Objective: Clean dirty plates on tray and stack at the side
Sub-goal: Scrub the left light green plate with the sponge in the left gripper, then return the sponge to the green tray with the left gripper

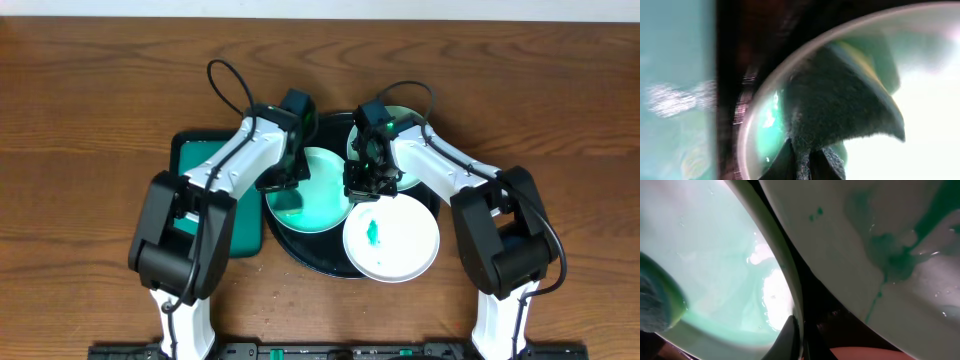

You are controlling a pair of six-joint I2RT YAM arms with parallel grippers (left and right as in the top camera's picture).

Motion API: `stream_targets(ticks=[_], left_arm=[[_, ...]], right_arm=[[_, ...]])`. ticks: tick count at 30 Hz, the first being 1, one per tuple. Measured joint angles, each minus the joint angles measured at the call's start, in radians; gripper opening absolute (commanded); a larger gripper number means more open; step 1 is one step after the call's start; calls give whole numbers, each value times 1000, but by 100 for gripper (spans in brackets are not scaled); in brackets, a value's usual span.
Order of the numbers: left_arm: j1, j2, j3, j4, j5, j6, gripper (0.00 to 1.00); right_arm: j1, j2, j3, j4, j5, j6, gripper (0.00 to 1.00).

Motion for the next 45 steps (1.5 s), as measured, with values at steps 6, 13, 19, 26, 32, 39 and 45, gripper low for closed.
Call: stream_targets(ticks=[6,13,19,26,32,39,45], left_arm=[[-2,8,0,57,214,101,7],[-89,21,0,103,351,133,7],[-111,23,0,104,386,143,7],[-97,23,0,69,479,237,7],[-59,23,0,40,538,269,7],[47,23,0,50,568,270,7],[109,2,8,51,567,270,7]], right_arm=[[0,0,0,-1,4,0,1],[0,0,0,-5,12,0,1],[-1,0,0,-13,13,0,1],[-1,0,0,-18,14,-1,1],[-1,0,0,-27,13,-4,1],[-1,0,0,-27,13,-4,1],[-1,0,0,-27,13,-4,1]])
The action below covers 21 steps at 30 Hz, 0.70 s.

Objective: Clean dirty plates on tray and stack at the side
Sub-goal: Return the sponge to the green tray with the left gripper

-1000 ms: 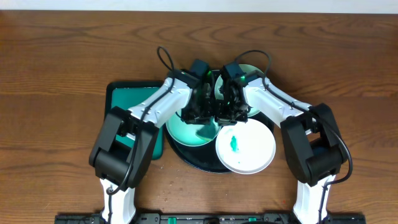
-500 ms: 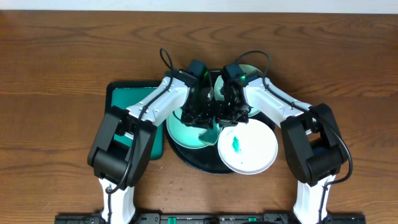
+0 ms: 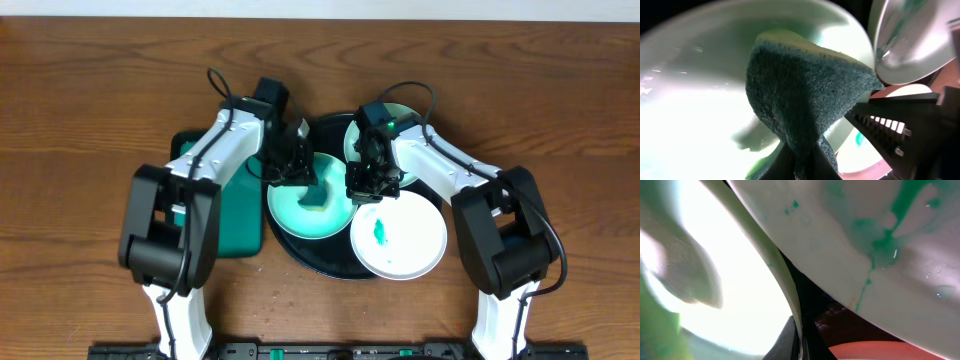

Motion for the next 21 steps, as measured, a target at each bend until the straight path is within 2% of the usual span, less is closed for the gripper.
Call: stream_targets(ticks=[6,12,16,21], left_arm=[[1,-204,1,-74,-106,-6,7],[2,-431,28,-251,-445,-57,7],[13,-447,27,-296,-613,-77,7],[77,-426,0,-275,-689,-89,7]], right_arm=[[0,0,0,0,0,0,1],[0,0,0,3,0,0,1],[0,0,0,7,0,0,1],[0,0,0,6,0,0,1]])
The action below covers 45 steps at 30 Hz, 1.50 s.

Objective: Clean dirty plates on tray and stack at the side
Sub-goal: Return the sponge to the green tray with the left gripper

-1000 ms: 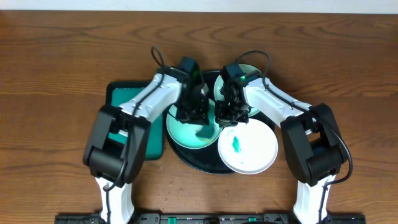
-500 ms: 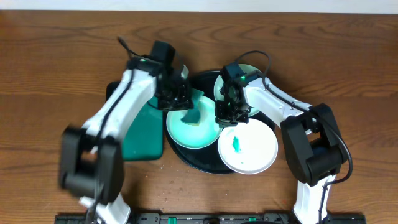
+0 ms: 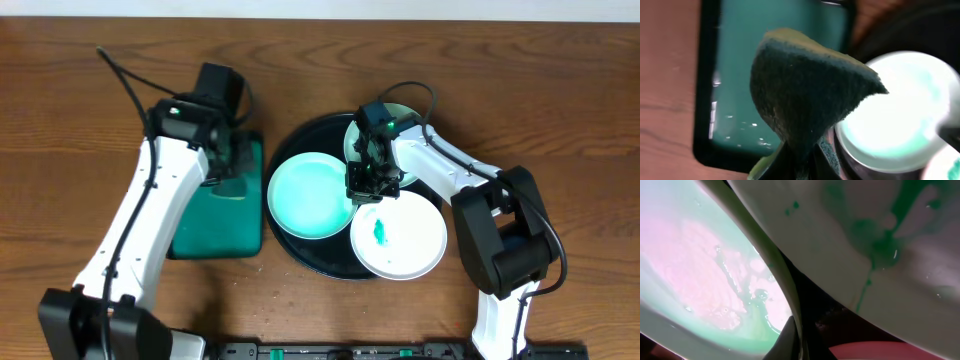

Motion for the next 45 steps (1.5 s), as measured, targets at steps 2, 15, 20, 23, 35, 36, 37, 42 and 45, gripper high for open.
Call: stream_targets(ticks=[2,15,20,23,35,36,37,42,45], left_arm=[[35,18,-14,9,-11,-7,7],[111,304,-79,56,-17,-11,7],[111,397,-79,82,-6,-11,8],[111,411,-79,82,-6,-11,28],[111,388,-80,60,3,-11,80],[111,366,-80,56,3,-11,80],[111,332,-81,51,3,-11,80],[111,62,-82,18,5,-12,80],[111,-98,-82,-1,5,-12,80]], right_arm=[[0,0,0,0,0,0,1],[0,0,0,0,0,0,1],[0,0,0,0,0,0,1],[0,0,0,0,0,0,1],[0,0,0,1,0,-3,1],[0,0,0,1,-1,-3,1],[0,0,0,2,-1,-3,1],[0,0,-4,16,-8,-4,2],[-6,0,-10,30,-27,-4,2]])
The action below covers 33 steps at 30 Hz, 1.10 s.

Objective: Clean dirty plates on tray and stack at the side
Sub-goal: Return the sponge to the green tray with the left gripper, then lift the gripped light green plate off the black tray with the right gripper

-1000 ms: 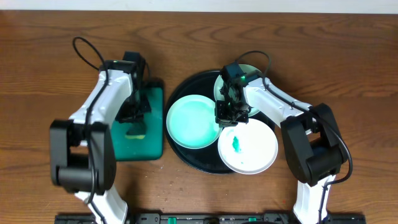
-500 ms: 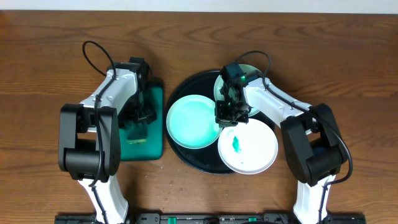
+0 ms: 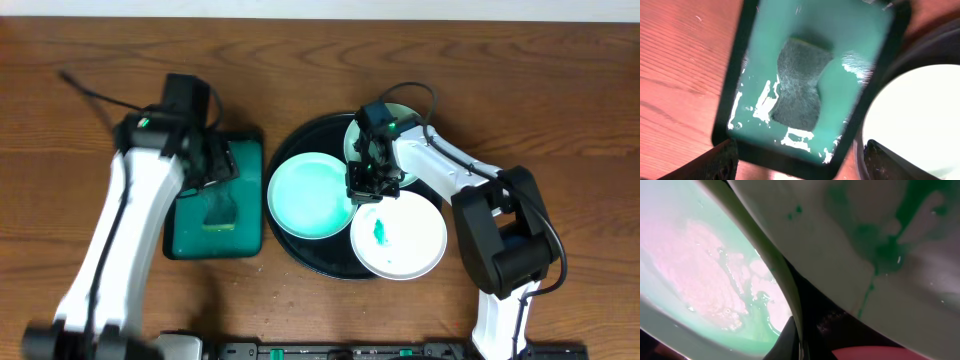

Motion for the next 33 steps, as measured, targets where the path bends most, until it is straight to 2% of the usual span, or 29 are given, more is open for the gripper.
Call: stream_targets(ticks=[5,9,14,19,23,29,33], left_arm=[[0,-178,0,-31,1,0,81],[0,-250,0,-56,1,0,81],[0,-257,0,-73,1,0,81],[0,-251,0,-74,16,0,81],[0,-251,0,-74,23,0,81],[0,-251,0,-76,27,0,81],[0,-250,0,-78,27,0,81]], right_arm=[[-10,0,-13,31,-39,0,2],[-10,-3,-18,51,-51,0,1],[-21,-37,-23,68,-64,1,1],[-60,-144,-23,55,-86,2,1],[-106,-222,-23,-3,-95,7,1],[-180,-270,-23,-182,-121,21,1],[-211,-274,-23,-288,-211,-34,1]])
